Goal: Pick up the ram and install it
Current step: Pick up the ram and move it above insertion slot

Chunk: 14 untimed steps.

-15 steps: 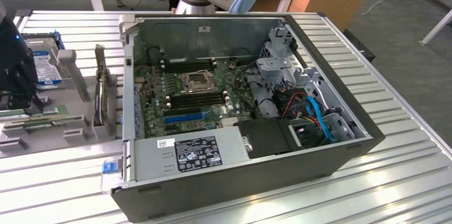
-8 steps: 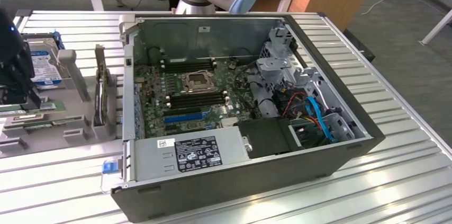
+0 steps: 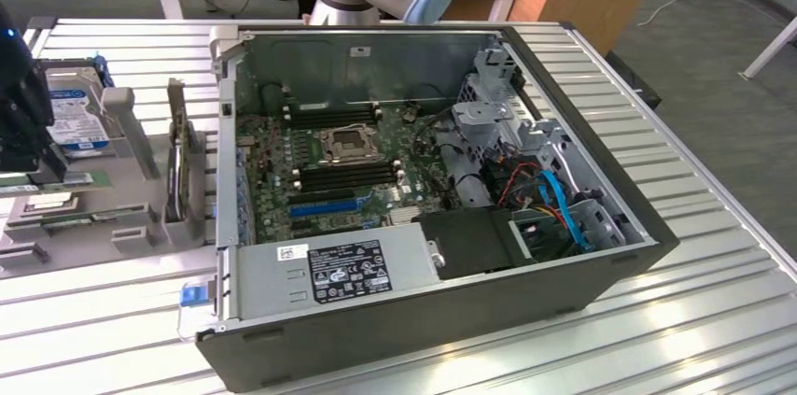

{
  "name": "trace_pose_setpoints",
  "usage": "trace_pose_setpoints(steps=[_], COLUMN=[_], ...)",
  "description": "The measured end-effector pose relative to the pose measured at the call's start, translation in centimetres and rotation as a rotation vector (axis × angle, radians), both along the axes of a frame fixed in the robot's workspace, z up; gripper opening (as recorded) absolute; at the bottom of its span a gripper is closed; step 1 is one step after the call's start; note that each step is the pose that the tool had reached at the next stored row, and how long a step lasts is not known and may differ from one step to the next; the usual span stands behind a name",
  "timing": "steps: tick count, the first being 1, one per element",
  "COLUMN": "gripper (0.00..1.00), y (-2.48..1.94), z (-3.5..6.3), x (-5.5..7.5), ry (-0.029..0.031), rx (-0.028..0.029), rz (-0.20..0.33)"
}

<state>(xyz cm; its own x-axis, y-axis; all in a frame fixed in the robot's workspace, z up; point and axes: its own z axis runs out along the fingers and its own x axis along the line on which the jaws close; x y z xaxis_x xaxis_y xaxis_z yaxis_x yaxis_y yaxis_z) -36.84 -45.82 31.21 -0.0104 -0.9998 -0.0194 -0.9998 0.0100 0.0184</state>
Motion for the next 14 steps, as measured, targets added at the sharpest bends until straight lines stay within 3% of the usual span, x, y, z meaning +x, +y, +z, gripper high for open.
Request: trace_pose_setpoints(steps=[14], gripper=[0.12], y=[0.00], z=[2.47], x=[0.0], ry=[0.0000], rx=[-0.0001], rz=[-0.007])
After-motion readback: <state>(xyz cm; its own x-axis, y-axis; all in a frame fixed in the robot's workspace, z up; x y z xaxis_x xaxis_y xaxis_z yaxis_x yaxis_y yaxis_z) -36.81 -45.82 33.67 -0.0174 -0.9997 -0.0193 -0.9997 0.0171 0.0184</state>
